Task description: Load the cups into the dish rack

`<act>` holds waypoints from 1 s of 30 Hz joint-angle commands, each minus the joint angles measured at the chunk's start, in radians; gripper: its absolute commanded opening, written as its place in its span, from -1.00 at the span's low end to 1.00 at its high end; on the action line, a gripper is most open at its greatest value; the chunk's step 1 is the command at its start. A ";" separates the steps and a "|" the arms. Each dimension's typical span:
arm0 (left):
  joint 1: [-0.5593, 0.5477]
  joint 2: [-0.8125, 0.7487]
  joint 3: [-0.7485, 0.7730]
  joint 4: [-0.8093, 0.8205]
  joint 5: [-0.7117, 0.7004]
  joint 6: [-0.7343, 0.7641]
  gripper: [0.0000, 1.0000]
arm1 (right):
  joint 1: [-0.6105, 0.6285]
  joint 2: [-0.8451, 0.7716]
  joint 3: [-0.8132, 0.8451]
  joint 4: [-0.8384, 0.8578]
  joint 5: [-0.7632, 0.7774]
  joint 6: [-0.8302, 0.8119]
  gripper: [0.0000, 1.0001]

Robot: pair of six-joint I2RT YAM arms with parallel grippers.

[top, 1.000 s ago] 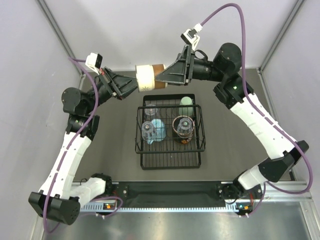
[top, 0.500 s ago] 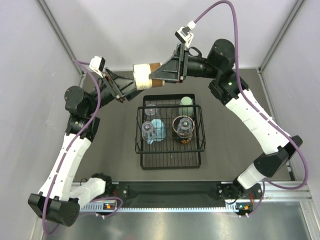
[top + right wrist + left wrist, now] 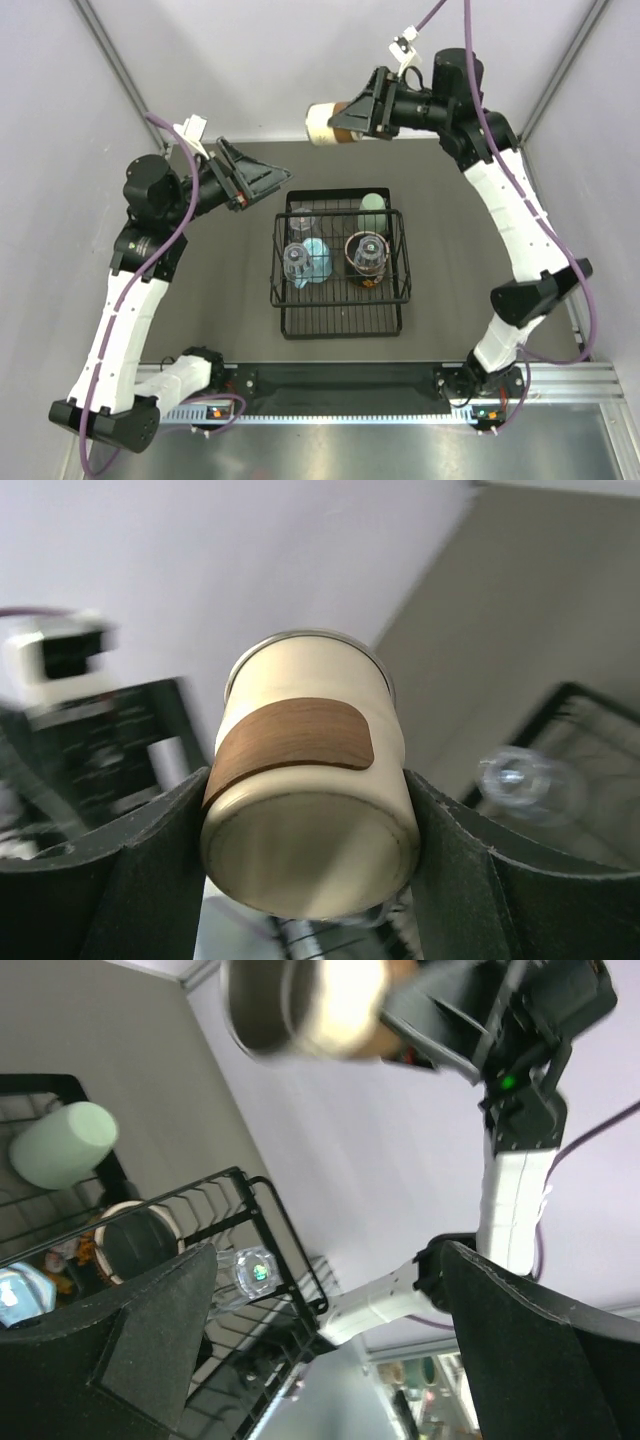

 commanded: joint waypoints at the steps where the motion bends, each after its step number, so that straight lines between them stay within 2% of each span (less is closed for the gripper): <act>1: -0.001 -0.019 0.076 -0.186 -0.032 0.179 0.97 | -0.013 0.077 0.144 -0.237 0.206 -0.230 -1.00; 4: -0.001 -0.005 0.102 -0.245 -0.037 0.200 0.97 | -0.022 0.129 0.179 -0.280 0.282 -0.302 -1.00; 10: 0.000 -0.040 0.052 -0.257 -0.052 0.200 0.96 | -0.013 0.202 0.163 -0.299 0.437 -0.434 -1.00; 14: 0.000 -0.048 0.053 -0.285 -0.049 0.200 0.97 | 0.009 0.250 0.156 -0.309 0.480 -0.481 -1.00; 30: 0.000 -0.044 0.047 -0.323 -0.072 0.217 0.96 | 0.161 0.371 0.132 -0.391 0.750 -0.459 -1.00</act>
